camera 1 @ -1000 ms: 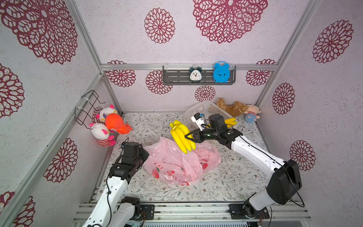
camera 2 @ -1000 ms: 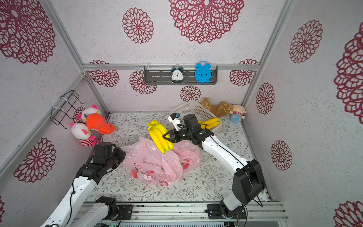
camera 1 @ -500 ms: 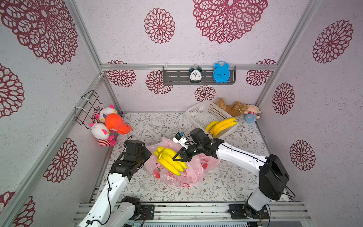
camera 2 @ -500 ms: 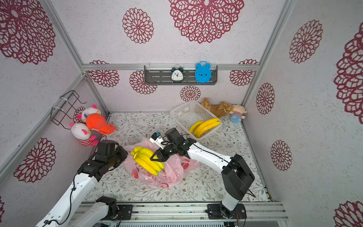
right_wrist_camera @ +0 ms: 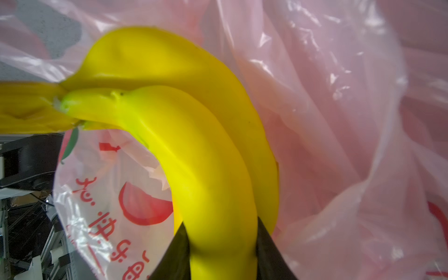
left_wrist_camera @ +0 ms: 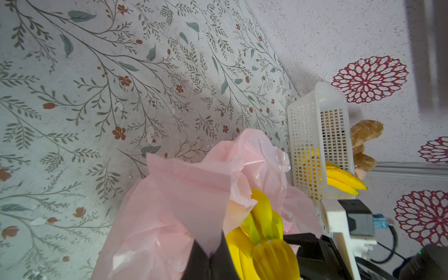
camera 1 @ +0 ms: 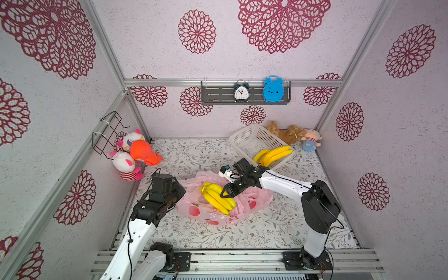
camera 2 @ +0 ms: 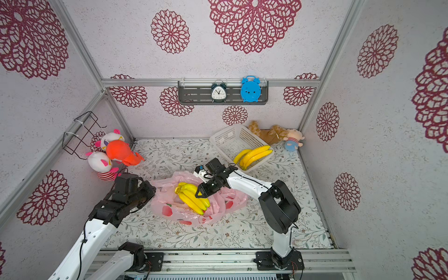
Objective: Place the banana into a plastic bag & tie a knot
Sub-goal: Place the banana into the plastic bag.
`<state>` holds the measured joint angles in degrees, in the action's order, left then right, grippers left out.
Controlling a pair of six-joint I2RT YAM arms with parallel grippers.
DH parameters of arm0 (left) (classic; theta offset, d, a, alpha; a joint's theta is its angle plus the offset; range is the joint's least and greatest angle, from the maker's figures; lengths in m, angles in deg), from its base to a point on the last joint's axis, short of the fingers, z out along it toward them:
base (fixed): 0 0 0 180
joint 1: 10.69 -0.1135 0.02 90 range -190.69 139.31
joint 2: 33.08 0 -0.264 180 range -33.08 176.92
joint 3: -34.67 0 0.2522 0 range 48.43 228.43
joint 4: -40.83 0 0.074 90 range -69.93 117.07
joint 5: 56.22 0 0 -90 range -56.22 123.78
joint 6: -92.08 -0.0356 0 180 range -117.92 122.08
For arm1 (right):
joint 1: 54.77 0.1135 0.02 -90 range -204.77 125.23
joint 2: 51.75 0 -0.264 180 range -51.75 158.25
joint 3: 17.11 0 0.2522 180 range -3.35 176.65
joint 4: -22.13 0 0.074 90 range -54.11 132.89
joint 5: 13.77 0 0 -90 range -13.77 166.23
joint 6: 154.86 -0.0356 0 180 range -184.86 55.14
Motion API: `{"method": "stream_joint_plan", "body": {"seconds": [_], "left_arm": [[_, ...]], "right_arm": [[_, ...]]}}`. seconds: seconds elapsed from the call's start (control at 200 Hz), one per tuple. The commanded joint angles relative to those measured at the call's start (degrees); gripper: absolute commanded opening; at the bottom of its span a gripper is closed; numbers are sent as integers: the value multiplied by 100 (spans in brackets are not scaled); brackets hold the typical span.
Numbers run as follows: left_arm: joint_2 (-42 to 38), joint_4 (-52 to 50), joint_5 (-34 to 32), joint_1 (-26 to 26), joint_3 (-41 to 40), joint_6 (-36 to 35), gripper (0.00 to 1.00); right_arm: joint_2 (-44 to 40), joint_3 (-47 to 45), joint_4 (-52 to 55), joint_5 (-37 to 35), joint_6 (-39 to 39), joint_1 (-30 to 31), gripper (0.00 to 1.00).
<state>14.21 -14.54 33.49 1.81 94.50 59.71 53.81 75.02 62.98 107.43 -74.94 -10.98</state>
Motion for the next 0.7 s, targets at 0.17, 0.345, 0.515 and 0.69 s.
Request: {"method": "stream_joint_plan", "body": {"seconds": [0.17,0.345,0.515,0.69], "left_arm": [[-345,1738,1068,287,-225,-517,0],[-247,2176,1147,648,-194,-757,0],[-261,2521,1360,970,-275,-858,0],[-228,2198,558,1100,-463,-778,0]], "right_arm": [[356,757,1165,-992,148,152,0],[662,1310,1702,-1944,0,258,0],[1002,1854,1925,-2133,-122,337,0],[952,2090,1759,-2127,-266,385,29]]}}
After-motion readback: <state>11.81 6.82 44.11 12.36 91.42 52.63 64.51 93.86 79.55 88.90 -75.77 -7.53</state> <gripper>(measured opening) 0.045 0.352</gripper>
